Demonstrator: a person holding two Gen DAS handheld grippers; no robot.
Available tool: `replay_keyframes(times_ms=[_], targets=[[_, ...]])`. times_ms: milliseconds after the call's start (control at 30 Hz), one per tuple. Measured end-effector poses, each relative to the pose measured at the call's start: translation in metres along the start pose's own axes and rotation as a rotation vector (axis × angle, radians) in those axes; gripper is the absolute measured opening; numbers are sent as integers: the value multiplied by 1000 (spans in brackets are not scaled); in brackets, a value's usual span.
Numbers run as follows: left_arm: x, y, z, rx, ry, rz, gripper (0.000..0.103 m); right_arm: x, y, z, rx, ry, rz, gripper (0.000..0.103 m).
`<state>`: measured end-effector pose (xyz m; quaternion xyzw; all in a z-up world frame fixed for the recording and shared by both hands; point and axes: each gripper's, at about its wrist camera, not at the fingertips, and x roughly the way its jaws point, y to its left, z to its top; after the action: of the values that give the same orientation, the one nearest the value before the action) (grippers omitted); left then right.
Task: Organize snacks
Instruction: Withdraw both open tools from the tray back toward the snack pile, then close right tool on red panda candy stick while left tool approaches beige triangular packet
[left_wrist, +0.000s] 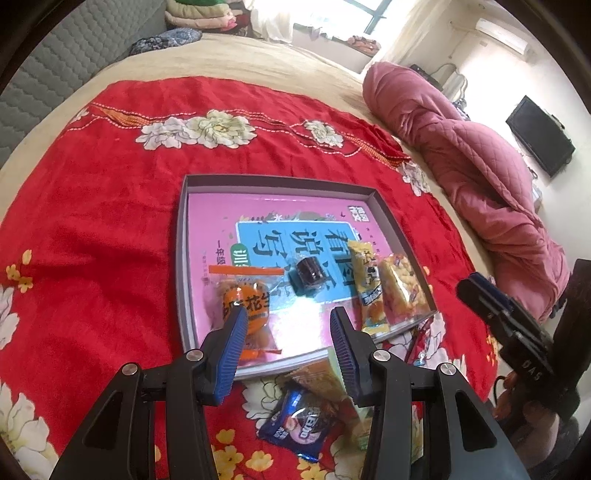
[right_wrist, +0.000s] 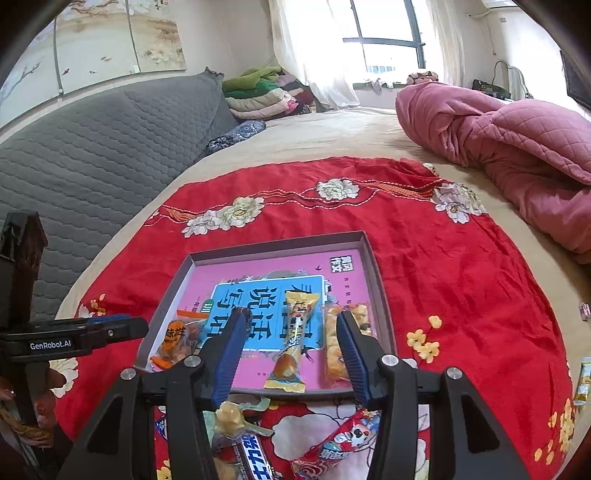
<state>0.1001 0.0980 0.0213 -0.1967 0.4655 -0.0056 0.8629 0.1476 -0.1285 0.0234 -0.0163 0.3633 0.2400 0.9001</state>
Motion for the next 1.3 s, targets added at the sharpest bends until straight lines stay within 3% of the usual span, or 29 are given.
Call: replay_keyframes(times_ms=[700, 900, 1300], targets=[[14, 18, -25, -1, 92, 31, 48, -5, -12, -17, 40, 43, -47, 56], [28, 18, -39, -5, 155, 1, 48, -3, -10, -25, 35, 69, -47, 56], [33, 7, -49, -1, 184, -66, 48, 0, -8, -40, 26, 112, -46, 56]])
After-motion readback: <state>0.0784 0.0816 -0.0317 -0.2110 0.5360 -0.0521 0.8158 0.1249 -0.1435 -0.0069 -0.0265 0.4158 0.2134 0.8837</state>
